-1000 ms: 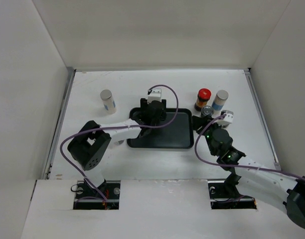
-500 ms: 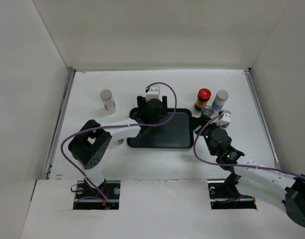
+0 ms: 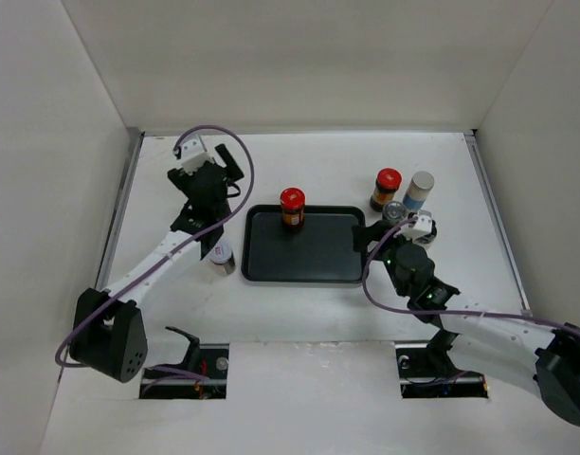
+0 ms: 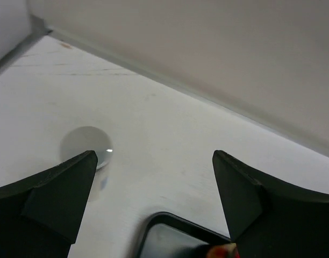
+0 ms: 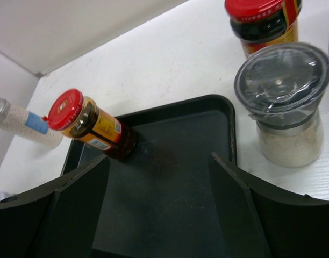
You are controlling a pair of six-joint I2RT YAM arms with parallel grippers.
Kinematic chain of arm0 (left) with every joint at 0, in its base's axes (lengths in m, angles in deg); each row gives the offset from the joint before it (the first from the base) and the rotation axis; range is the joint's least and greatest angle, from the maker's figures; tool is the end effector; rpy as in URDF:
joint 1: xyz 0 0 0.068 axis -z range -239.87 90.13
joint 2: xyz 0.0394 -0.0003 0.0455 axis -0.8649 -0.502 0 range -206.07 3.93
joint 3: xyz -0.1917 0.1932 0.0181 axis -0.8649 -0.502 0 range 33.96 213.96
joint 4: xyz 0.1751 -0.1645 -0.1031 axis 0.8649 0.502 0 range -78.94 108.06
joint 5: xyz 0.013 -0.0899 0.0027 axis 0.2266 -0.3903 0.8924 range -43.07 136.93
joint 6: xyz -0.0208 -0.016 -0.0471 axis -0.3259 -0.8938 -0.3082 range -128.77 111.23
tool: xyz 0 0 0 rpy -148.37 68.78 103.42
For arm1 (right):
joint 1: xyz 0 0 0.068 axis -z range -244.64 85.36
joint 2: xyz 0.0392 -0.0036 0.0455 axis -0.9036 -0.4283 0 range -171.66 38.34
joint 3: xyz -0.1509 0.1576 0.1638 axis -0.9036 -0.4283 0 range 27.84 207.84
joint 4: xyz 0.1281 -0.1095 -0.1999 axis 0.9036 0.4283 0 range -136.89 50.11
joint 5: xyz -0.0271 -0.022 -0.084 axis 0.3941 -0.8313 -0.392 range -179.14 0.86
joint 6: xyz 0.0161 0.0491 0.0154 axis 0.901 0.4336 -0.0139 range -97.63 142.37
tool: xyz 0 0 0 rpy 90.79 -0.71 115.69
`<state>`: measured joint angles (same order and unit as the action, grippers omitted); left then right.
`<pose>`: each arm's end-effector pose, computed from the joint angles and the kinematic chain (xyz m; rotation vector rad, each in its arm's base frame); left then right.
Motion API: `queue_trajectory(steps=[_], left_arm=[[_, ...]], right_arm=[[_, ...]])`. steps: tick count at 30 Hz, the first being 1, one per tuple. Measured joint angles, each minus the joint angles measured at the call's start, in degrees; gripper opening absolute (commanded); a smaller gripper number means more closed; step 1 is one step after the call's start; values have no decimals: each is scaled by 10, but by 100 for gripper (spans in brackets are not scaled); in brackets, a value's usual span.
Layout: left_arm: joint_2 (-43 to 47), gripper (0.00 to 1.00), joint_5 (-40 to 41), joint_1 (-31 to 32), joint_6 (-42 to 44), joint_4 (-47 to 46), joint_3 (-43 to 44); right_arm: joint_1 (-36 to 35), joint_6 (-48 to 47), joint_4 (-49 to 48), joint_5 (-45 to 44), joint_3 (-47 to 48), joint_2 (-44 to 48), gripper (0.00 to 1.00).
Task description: Organize the condiment bottles
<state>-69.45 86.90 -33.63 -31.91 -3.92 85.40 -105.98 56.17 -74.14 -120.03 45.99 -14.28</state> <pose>0.2745 -0.1097 0.3182 -0.4671 1.5973 -0.0624 0.1618 0.1180 0.2210 0.2937 1.6810 0.5278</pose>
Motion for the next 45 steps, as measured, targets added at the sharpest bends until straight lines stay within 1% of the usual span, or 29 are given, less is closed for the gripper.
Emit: queue_trajectory(steps=[3,6,12,14,16,21,24,27,29,33,36,40,45], left_arm=[[-8,90,3,-53,-4,23,-14],[-43,90,-9,-88,-5,32,-16],[-119,89,-44,-120,-4,37,-9],[-144,86,-54,-129,-4,37,4],[-165,80,-62,-136,-4,37,17],[-194,52,-68,-142,0,36,42],[-194,42,-68,-141,5,37,42],[-178,40,-70,-133,8,42,34],[-147,40,-68,-118,12,46,19],[-75,40,-64,-57,19,49,9],[-46,40,-66,-5,19,30,9],[-47,40,-71,41,19,28,9],[-76,40,-73,66,19,28,9]], right_arm=[[-7,-2,-3,12,0,-11,83],[-8,-5,-5,19,0,-20,84],[-21,-11,-7,26,2,-33,84],[-23,-13,-8,29,3,-39,84],[-27,-15,-8,29,3,-42,85],[-34,-21,-12,29,5,-43,85],[-34,-23,-14,29,6,-43,85],[-34,-24,-15,29,6,-43,85],[-34,-25,-15,29,6,-43,85],[-34,-25,-16,29,7,-44,85],[-34,-25,-16,29,7,-44,85],[-34,-25,-16,29,7,-44,85],[-34,-25,-16,29,7,-44,85]])
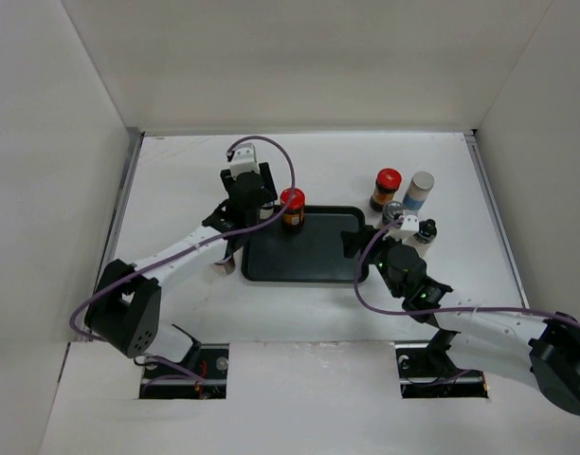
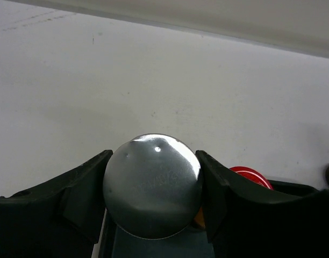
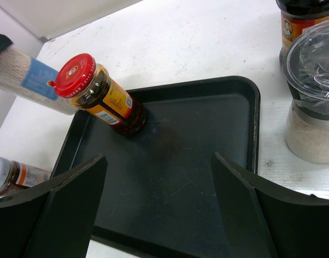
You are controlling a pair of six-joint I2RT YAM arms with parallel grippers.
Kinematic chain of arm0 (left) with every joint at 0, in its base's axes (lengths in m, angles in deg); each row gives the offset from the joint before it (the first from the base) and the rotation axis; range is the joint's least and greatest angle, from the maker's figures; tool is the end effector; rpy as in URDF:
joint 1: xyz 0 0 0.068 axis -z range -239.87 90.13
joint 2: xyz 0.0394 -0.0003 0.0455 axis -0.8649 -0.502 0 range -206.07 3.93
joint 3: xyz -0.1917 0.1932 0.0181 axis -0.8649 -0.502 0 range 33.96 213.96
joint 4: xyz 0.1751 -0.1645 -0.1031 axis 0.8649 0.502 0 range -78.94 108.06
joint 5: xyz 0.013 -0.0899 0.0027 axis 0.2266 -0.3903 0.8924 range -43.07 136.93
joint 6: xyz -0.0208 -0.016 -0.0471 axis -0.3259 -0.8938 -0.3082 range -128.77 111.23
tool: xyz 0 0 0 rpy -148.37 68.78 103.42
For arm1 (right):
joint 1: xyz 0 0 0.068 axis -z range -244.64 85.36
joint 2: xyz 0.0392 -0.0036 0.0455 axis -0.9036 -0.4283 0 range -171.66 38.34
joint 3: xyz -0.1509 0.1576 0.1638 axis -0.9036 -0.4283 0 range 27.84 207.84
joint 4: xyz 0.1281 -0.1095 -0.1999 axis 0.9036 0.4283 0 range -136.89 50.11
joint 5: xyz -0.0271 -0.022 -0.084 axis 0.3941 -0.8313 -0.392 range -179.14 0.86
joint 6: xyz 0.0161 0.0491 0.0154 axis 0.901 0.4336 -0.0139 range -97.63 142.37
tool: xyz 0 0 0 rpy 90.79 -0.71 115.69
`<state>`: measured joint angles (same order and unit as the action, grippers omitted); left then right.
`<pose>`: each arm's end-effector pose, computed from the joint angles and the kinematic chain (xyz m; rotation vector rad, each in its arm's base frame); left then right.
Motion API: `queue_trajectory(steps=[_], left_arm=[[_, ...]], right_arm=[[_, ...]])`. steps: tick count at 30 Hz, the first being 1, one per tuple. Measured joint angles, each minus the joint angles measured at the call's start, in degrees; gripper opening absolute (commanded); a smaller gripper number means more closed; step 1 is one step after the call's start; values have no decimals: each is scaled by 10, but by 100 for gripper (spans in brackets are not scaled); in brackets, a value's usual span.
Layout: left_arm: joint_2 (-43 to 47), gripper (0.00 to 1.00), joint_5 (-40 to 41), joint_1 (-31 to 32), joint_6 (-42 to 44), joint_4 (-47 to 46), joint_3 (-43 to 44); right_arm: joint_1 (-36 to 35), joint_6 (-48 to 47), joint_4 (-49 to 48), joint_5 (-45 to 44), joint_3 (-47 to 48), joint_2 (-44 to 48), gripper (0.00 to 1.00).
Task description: Organize the condiment bottles
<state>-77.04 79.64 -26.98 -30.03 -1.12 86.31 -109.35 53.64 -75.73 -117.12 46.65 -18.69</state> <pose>0.2809 -0.1587 0.2800 -0.2072 1.8016 -0.1399 0.1610 0.1359 0.2134 0.1587 1.7401 0.5570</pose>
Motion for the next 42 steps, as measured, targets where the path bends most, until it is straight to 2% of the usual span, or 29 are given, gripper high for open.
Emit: queue_trajectory(steps=[8,14,21,25,30,35,37,39,41,42], left_arm=[[-64,40,0,16,-2,0,0],[-86,50,0,27,-10,-3,0],[-90,82,12,32,-18,-19,0],[-84,90,18,36,-19,-24,0],[-28,88,41,39,-19,-23,-16],[104,69,76,39,-19,-6,-71],[155,66,88,39,-22,26,-85],[194,68,96,40,-30,73,-92],[227,76,104,45,-47,132,-99],[242,83,108,47,-59,164,-105]], right_arm=[[0,0,-1,0,0,1,85],[0,0,-1,0,0,1,86],[0,0,-2,0,0,6,87],[0,0,-2,0,0,9,88],[0,-2,-2,0,0,9,88],[0,-2,-2,0,0,10,88],[0,-2,-3,0,0,11,82],[0,-4,-2,0,0,11,66],[0,-6,-2,0,0,11,51],[0,-8,-2,0,0,11,49]])
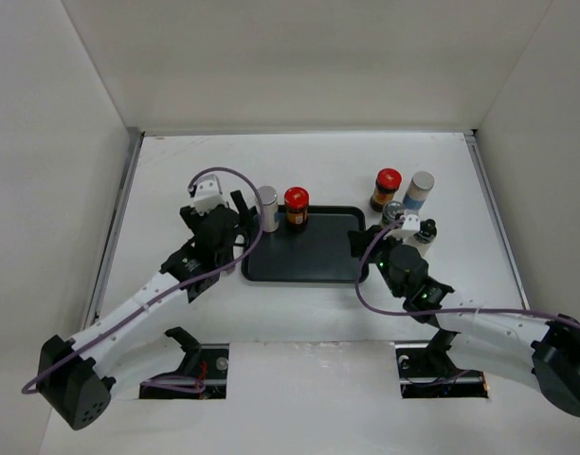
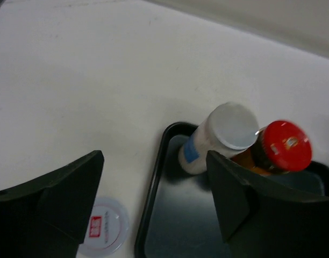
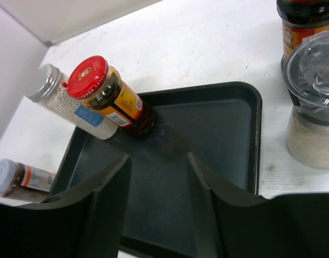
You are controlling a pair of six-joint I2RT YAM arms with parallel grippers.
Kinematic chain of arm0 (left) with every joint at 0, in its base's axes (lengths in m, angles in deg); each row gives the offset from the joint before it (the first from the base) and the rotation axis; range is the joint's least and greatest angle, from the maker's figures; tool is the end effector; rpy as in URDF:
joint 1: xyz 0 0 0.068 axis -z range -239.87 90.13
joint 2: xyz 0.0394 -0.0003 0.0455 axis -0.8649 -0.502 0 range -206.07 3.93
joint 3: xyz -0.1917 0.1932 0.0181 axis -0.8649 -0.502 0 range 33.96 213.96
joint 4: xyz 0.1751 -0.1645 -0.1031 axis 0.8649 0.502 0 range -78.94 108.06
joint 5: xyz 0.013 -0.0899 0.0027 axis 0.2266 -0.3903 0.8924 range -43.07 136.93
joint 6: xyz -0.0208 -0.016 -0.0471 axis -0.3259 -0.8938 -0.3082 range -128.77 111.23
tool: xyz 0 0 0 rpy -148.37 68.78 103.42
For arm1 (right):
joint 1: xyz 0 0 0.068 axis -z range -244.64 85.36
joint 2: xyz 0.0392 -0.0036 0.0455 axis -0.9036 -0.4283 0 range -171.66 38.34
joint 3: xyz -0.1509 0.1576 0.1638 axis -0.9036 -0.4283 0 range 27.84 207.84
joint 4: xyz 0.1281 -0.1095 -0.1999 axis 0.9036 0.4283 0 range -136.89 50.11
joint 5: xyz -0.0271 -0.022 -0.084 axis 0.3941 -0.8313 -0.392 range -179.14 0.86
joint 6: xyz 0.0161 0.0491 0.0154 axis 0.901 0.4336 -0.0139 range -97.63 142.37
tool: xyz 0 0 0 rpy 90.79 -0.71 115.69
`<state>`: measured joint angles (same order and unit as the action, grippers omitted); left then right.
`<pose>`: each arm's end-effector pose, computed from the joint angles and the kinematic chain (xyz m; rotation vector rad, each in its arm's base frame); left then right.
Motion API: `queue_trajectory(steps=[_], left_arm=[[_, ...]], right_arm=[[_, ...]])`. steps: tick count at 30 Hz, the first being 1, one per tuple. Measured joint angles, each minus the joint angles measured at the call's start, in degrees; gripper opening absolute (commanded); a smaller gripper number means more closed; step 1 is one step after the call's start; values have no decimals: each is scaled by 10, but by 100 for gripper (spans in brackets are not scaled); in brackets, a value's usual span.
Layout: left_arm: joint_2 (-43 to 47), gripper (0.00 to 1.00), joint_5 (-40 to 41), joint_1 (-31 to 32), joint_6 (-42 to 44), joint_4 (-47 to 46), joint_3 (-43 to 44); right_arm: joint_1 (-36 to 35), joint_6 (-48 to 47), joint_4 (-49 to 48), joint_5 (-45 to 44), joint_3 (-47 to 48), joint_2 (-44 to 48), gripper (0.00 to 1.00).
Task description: Organize the condiment bottles
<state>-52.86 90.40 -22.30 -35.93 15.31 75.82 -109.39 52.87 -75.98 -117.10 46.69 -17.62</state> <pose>0.1909 -0.1158 0.2963 -0.3341 1.7812 -0.0765 0.1597 0.1348 0.2176 0.1528 1.7196 0.5624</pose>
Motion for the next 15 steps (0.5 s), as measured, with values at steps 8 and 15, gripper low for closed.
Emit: queue_trajectory(steps=[8,15], left_arm=[[36,93,10,-1,-92,196,-28],[-17,90,0,-8,-125,234,-35]], right_arm=[[-6,-2,0,2,5,-14,77],[-7,-3,0,3,5,-14,81]])
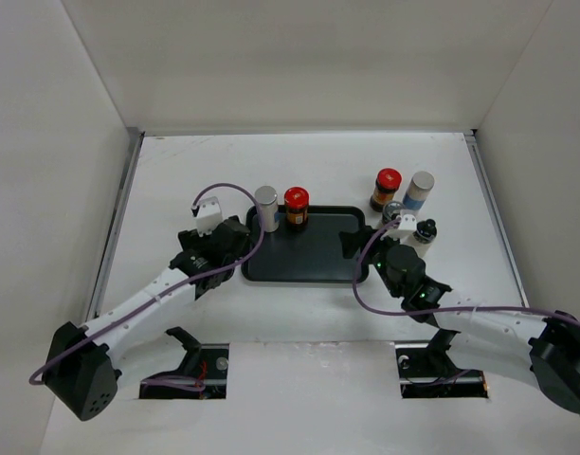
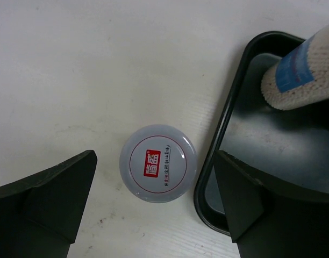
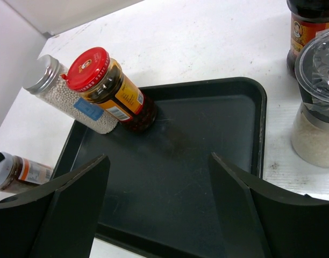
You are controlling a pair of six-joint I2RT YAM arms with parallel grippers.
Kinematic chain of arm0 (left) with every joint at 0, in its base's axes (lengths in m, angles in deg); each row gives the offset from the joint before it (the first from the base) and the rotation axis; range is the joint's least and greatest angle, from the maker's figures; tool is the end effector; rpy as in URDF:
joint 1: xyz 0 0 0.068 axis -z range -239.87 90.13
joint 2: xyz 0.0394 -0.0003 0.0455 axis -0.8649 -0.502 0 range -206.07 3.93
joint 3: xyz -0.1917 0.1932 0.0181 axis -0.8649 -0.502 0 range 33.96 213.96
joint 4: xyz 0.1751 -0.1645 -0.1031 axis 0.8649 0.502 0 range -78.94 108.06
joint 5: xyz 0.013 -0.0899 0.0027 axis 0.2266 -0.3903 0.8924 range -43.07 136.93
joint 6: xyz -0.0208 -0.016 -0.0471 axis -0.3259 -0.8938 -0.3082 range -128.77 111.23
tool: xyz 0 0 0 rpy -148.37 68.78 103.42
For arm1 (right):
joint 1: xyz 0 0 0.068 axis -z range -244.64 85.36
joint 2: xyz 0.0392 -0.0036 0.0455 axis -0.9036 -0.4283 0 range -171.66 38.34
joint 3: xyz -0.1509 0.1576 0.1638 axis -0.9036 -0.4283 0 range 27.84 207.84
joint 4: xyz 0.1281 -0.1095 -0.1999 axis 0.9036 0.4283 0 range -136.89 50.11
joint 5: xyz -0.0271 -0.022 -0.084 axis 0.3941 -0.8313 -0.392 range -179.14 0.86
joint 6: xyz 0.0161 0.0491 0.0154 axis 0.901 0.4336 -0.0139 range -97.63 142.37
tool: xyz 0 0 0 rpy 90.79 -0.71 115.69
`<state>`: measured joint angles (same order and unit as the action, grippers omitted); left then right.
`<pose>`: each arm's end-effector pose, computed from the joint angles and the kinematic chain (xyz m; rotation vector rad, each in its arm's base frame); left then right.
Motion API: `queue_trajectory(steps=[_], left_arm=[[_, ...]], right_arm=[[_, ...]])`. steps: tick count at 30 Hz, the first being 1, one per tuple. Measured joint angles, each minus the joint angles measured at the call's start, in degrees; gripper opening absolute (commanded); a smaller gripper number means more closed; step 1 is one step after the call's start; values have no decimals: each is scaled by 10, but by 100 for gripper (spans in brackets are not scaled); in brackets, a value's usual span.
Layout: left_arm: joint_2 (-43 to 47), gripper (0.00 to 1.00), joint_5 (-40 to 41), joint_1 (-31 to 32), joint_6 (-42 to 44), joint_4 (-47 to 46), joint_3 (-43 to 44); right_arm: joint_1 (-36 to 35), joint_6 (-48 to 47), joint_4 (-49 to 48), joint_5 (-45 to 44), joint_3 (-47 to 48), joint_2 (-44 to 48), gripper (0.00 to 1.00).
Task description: Organize the condiment bottles
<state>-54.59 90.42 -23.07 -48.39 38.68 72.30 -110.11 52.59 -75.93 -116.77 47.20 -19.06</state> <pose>0.1747 -0.1000 0.2364 -0.3780 2.1087 0.1582 0.1605 0.1396 0.2157 0.1286 1.7376 0.5623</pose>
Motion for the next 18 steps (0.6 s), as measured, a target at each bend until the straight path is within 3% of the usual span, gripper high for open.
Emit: queue_trajectory(steps=[9,14,18], left_arm=[[-37,69,-48,-30,-23,-6,-21],[-37,43,-60,-34,-26,-21,-28],[-27,36,-59,-34,-19,-12,-28]], right_arm=[[0,0,0,1,0,0,83],[0,0,0,1,0,1,83],[0,0,0,1,0,1,83]])
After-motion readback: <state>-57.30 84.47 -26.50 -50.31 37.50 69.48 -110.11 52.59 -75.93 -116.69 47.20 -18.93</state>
